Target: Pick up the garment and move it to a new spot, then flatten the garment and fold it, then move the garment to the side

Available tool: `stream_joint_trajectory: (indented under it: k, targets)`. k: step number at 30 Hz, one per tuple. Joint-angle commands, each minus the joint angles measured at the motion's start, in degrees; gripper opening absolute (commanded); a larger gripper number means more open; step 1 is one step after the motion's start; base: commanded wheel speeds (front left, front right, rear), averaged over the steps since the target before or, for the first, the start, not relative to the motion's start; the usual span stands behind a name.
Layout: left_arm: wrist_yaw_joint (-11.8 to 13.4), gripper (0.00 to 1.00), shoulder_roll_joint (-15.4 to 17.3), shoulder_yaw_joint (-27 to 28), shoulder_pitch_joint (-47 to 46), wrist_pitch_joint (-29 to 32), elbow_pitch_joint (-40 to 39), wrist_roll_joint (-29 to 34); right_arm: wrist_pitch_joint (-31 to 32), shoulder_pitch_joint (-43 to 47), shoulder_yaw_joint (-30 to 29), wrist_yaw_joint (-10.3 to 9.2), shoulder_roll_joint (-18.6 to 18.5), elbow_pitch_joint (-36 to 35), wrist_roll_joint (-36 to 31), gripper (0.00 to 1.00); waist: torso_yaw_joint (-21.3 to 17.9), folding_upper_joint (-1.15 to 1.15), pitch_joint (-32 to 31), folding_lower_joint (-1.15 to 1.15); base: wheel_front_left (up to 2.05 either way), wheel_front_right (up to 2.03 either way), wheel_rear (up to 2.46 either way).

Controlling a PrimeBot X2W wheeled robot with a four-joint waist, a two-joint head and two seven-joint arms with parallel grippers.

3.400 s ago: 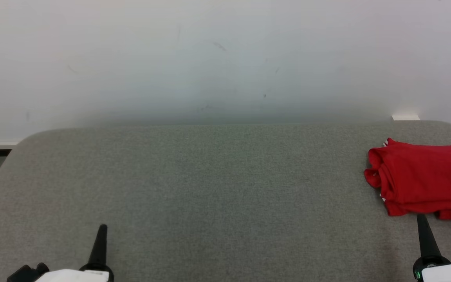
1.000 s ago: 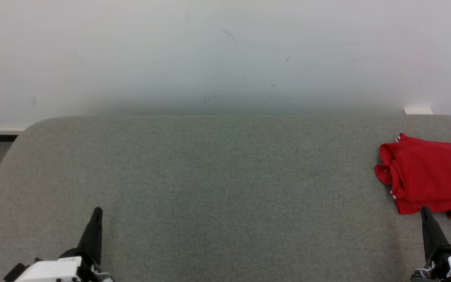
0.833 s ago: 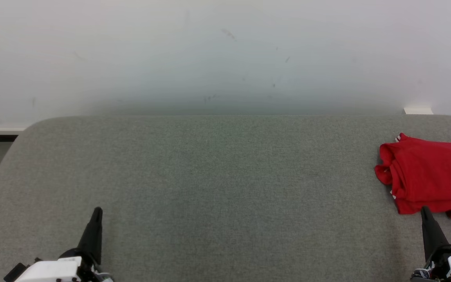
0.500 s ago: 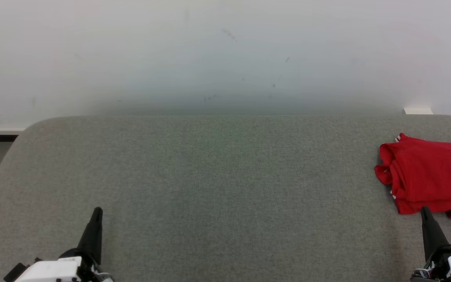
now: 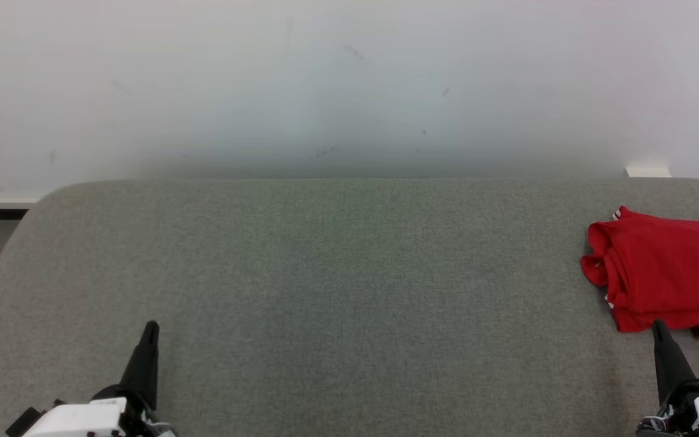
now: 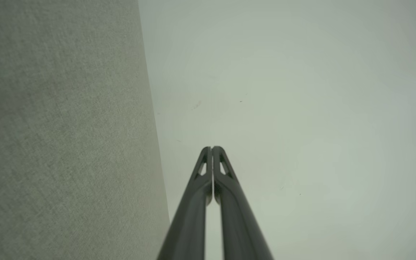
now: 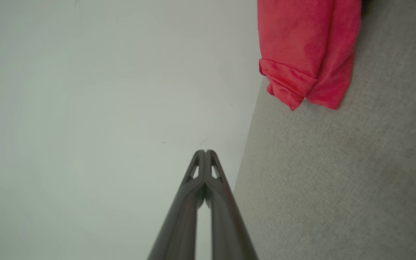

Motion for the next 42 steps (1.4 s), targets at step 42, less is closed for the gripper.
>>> stream_joint_trajectory:
  k: [42]
  targets:
    - [-0.3, 0.00, 0.4, 0.1, -0.2, 0.3, -0.2, -0.7, 0.3, -0.4, -0.2, -0.12, 0.0, 0.0, 0.0, 0.00, 0.0, 0.00, 0.0, 0.00, 0.00, 0.00, 0.00]
